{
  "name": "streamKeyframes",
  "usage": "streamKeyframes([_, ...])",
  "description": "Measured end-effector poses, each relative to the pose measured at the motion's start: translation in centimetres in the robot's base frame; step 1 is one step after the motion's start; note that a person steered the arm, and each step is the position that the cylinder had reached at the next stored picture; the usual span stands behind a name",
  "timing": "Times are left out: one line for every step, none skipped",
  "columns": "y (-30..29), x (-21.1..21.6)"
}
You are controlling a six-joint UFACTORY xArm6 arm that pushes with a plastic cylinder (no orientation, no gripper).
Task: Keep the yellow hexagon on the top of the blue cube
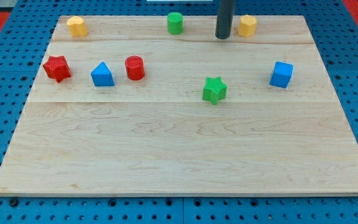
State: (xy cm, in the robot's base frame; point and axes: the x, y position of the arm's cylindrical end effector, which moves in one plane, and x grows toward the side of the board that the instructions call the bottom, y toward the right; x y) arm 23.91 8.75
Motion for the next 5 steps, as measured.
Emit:
streamKeyframes([3.7,0.0])
streamKeyframes([4.5,0.1])
streamKeyframes([6.5,0.1])
streamKeyframes([7.3,0.3])
streamKeyframes([7.3,0.3])
